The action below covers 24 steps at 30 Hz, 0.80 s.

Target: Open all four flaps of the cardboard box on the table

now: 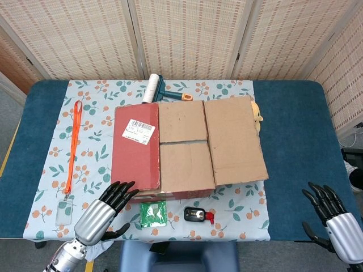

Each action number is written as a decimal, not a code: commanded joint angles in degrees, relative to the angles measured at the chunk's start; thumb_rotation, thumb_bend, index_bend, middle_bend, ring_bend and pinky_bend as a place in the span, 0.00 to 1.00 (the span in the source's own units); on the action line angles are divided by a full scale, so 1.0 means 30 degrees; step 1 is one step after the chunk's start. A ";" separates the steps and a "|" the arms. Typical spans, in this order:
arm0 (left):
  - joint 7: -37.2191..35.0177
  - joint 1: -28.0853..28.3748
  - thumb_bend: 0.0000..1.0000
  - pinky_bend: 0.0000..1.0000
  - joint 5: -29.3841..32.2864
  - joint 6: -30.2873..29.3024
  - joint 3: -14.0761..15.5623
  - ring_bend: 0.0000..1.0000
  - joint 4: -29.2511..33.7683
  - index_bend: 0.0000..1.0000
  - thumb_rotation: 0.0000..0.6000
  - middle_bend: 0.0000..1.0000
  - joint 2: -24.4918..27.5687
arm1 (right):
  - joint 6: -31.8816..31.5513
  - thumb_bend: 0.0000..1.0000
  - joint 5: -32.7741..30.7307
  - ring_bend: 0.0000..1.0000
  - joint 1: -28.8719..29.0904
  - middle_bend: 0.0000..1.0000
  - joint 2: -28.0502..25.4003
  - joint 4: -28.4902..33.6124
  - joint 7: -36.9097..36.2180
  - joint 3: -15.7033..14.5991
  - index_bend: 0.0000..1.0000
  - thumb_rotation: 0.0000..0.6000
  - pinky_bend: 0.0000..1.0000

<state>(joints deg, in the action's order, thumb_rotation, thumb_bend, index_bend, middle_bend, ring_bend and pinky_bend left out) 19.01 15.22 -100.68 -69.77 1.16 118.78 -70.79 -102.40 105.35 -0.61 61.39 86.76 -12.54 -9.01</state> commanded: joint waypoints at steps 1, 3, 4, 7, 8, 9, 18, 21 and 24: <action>0.1309 0.0628 0.37 0.08 0.1244 0.0709 -0.0767 0.00 0.0553 0.00 1.00 0.00 -0.0971 | -0.0318 0.46 0.0042 0.00 -0.0168 0.00 -0.0275 -0.0226 -0.0650 0.0082 0.00 1.00 0.00; 0.2571 0.0633 0.37 0.11 0.2021 0.0341 -0.1399 0.01 0.0359 0.00 1.00 0.00 -0.1717 | -0.0321 0.46 0.0087 0.00 -0.0266 0.00 -0.0280 -0.0266 -0.0647 0.0075 0.00 1.00 0.00; 0.3367 0.0553 0.37 0.13 0.2213 0.0003 -0.1623 0.01 0.0189 0.00 1.00 0.00 -0.2206 | -0.0249 0.46 0.0046 0.00 -0.0290 0.00 -0.0310 -0.0263 -0.0622 0.0077 0.00 1.00 0.00; 0.5470 0.0406 0.38 0.15 0.2317 -0.0915 -0.2015 0.01 -0.0375 0.00 1.00 0.00 -0.3960 | 0.0012 0.46 -0.0124 0.00 -0.0240 0.00 -0.0423 -0.0138 -0.1006 0.0146 0.00 1.00 0.00; 0.5930 0.0407 0.38 0.15 0.2401 -0.1055 -0.2094 0.01 -0.0483 0.00 1.00 0.00 -0.4388 | 0.0063 0.46 -0.0137 0.00 -0.0209 0.00 -0.0453 -0.0148 -0.1144 0.0175 0.00 1.00 0.00; 0.6556 0.0444 0.38 0.15 0.2497 -0.1197 -0.2225 0.01 -0.0626 0.00 1.00 0.00 -0.4876 | 0.0129 0.46 -0.0182 0.00 -0.0200 0.00 -0.0487 -0.0169 -0.1229 0.0210 0.00 1.00 0.00; 0.9189 0.0496 0.38 0.16 0.3921 -0.2450 -0.2976 0.00 -0.1187 0.00 1.00 0.00 -0.7993 | 0.0535 0.46 -0.0637 0.00 -0.0100 0.00 -0.1045 -0.0378 -0.3321 0.0298 0.00 1.00 0.00; 0.9446 0.0640 0.38 0.16 0.4271 -0.2580 -0.3123 0.00 -0.1596 0.00 1.00 0.00 -0.8741 | 0.0546 0.46 -0.0743 0.00 -0.0134 0.00 -0.1130 -0.0467 -0.3606 0.0381 0.00 1.00 0.00; 0.9520 0.0800 0.38 0.16 0.4625 -0.2768 -0.3455 0.00 -0.2206 0.00 1.00 0.00 -0.9291 | 0.0510 0.46 -0.0512 0.00 -0.0191 0.00 -0.1087 -0.0568 -0.3605 0.0337 0.00 1.00 0.00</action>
<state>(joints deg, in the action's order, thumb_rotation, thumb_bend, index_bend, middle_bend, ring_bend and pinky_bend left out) 47.36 17.29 -87.46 -77.63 -8.60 113.03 -97.84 -100.90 103.65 -1.14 58.09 85.18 -23.40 -7.97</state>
